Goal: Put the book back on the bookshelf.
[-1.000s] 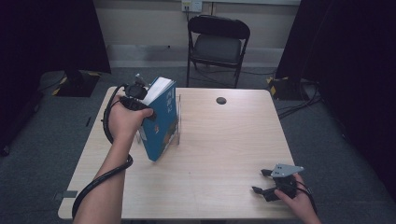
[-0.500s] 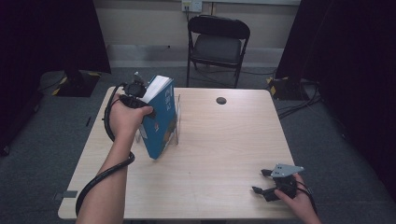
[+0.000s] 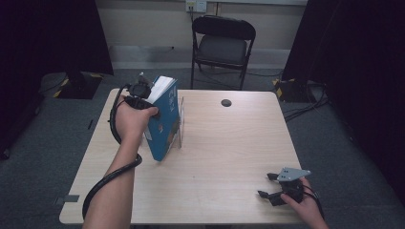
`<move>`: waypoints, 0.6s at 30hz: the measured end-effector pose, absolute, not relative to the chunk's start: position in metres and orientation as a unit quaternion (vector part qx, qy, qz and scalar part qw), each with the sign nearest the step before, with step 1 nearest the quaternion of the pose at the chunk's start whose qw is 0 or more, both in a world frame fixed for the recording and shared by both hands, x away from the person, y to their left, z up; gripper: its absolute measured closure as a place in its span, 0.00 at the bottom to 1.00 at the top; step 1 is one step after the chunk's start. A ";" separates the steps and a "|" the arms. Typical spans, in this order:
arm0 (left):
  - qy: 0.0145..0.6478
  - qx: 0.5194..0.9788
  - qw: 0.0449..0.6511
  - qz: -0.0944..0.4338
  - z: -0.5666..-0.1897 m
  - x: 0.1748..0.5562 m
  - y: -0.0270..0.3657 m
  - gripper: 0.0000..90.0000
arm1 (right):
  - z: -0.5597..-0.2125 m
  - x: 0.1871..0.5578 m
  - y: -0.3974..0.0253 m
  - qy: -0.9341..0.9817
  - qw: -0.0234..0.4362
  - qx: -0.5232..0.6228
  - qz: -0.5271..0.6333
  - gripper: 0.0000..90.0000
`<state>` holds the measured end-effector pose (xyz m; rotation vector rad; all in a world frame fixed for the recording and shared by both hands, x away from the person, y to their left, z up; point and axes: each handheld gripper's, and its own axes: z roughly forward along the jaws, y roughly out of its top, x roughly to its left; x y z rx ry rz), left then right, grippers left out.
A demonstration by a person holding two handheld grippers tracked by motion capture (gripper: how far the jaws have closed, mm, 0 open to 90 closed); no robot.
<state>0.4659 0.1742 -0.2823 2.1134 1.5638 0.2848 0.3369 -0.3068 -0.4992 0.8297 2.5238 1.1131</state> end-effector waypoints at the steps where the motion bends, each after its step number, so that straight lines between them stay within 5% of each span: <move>1: 0.574 0.774 0.246 0.106 -0.283 0.466 0.174 0.69 | -0.499 0.337 -0.307 0.868 0.129 0.285 0.385 0.22; 18: 0.585 0.767 0.237 0.116 -0.288 0.479 0.163 0.69 | -0.499 0.337 -0.307 0.869 0.130 0.286 0.383 0.22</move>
